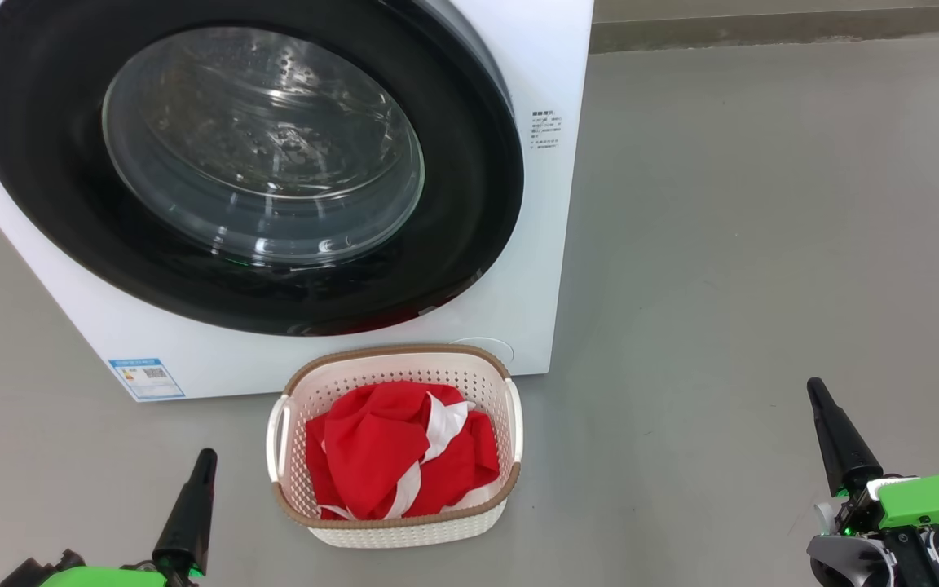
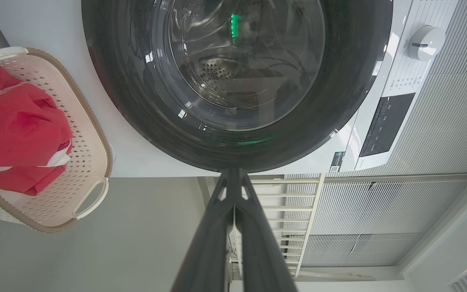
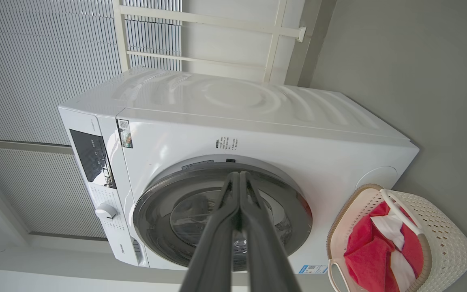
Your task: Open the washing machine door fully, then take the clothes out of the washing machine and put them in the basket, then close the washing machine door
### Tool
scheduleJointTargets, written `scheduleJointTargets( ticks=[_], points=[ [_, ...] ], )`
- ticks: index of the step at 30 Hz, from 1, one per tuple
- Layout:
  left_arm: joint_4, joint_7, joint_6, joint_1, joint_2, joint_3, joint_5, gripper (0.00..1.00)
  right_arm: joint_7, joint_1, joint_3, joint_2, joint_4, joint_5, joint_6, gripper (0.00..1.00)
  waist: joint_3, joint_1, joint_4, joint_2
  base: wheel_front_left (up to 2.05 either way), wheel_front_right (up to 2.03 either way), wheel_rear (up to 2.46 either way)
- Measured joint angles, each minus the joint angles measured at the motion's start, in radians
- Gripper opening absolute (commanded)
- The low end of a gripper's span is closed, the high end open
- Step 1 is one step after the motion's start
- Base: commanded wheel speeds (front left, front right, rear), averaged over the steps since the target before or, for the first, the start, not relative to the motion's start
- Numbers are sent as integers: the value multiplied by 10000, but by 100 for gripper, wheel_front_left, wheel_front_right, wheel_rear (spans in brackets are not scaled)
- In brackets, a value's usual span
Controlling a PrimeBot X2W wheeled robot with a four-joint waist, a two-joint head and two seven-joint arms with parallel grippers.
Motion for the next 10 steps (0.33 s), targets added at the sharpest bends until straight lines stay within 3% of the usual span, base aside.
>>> scheduleJointTargets(
  ticks=[10],
  points=[
    [0, 27, 0, 0, -2, 15, 44, 0, 2, 0, -12, 4, 0, 0, 0, 0, 0, 0, 0, 0, 0, 0, 0]
  ],
)
